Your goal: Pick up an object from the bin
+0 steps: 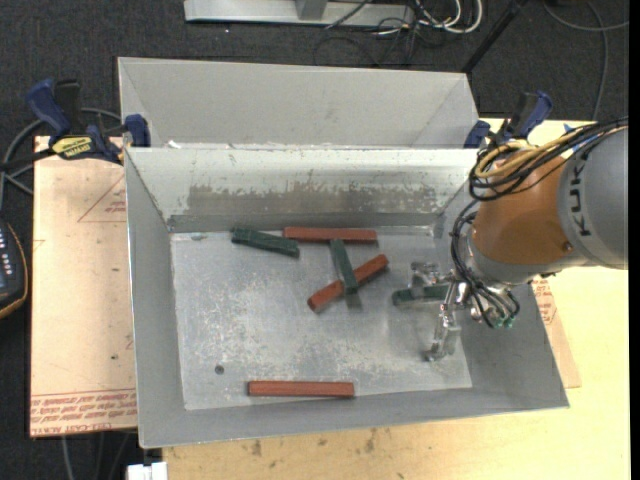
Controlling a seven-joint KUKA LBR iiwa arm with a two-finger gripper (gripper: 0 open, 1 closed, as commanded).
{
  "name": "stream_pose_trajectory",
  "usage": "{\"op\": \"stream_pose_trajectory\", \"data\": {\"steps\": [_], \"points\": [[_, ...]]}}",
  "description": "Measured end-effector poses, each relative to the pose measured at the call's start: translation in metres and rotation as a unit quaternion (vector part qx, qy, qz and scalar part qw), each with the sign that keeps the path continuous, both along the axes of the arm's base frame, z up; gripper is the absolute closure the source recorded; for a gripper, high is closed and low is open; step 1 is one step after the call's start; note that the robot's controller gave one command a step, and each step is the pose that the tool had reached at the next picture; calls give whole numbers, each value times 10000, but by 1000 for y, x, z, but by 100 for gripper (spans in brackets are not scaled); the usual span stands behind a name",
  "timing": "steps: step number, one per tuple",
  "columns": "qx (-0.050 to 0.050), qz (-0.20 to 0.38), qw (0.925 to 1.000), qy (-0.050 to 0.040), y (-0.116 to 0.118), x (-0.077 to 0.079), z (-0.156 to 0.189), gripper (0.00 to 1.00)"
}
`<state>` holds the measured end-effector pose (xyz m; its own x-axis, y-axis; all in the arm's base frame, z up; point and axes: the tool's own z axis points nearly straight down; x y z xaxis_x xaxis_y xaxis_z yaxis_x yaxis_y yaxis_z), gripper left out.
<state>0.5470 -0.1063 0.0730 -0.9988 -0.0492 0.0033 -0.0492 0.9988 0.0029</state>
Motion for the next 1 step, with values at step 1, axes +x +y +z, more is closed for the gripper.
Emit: {"op": "stream_pose_trajectory", "data": {"steps": [1], "points": [[-17,-580,9983,-58,-34,65,4,0]]}}
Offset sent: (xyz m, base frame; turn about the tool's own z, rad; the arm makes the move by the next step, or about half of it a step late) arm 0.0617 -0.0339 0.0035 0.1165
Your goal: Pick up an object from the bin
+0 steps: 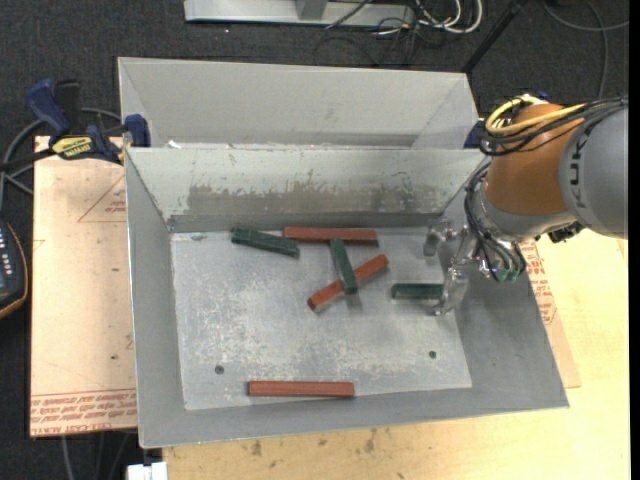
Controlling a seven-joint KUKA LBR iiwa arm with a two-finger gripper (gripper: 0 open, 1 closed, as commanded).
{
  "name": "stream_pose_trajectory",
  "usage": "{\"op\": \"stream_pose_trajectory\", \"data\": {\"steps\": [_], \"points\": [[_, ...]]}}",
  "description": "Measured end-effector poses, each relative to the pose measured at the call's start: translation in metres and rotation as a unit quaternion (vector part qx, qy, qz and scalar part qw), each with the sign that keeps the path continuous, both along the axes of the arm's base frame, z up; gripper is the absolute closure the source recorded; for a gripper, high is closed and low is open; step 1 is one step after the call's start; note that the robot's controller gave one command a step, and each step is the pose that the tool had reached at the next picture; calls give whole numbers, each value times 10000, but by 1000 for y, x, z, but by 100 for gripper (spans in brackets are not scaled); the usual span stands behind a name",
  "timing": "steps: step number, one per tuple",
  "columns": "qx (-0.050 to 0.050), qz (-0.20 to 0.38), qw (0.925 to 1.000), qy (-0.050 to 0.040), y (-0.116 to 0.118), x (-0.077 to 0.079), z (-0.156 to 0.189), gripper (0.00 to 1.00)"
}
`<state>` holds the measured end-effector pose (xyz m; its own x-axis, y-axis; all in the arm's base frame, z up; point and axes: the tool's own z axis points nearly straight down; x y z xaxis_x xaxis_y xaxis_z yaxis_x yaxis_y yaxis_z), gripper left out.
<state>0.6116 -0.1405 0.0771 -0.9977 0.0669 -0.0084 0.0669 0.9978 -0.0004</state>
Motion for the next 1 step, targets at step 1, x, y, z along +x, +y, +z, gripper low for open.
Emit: {"op": "stream_pose_trajectory", "data": {"steps": [1], "points": [[5,9,10000,24,1,-2,-1,100]]}}
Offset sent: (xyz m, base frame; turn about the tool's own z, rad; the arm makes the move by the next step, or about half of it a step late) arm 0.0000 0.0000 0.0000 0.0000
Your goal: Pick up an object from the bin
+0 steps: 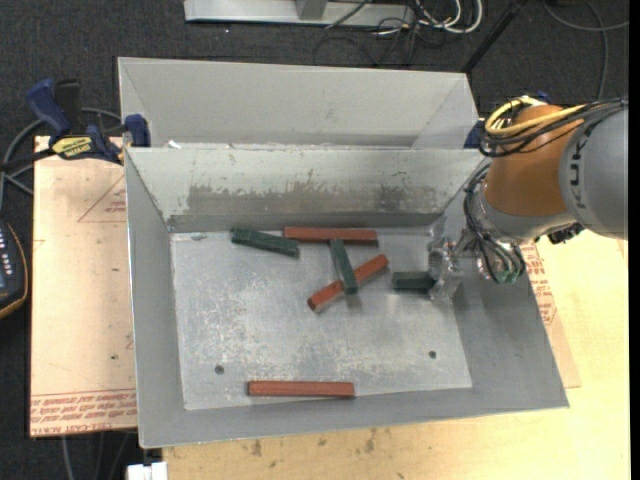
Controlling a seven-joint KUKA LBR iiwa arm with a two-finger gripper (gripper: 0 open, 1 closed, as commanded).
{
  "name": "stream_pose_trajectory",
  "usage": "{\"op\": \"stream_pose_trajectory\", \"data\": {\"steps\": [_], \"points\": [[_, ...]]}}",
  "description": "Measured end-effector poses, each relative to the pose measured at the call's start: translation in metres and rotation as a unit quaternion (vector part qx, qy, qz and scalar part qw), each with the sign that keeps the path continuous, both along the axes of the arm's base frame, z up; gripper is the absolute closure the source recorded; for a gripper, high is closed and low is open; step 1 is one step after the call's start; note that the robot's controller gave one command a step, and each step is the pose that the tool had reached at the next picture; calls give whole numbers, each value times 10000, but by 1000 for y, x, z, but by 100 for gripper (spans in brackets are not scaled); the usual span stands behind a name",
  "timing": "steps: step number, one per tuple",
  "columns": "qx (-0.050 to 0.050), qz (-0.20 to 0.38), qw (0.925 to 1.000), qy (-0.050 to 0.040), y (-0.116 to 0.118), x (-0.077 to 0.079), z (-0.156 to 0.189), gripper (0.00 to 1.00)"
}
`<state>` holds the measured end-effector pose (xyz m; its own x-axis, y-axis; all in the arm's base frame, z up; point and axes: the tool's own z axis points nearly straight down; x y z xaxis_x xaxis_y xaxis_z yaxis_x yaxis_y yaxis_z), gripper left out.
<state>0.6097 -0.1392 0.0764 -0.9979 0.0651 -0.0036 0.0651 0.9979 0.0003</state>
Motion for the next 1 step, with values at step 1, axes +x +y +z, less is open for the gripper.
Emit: {"op": "stream_pose_trajectory", "data": {"steps": [1], "points": [[-11,198,9998,-40,16,-26,168,100]]}}
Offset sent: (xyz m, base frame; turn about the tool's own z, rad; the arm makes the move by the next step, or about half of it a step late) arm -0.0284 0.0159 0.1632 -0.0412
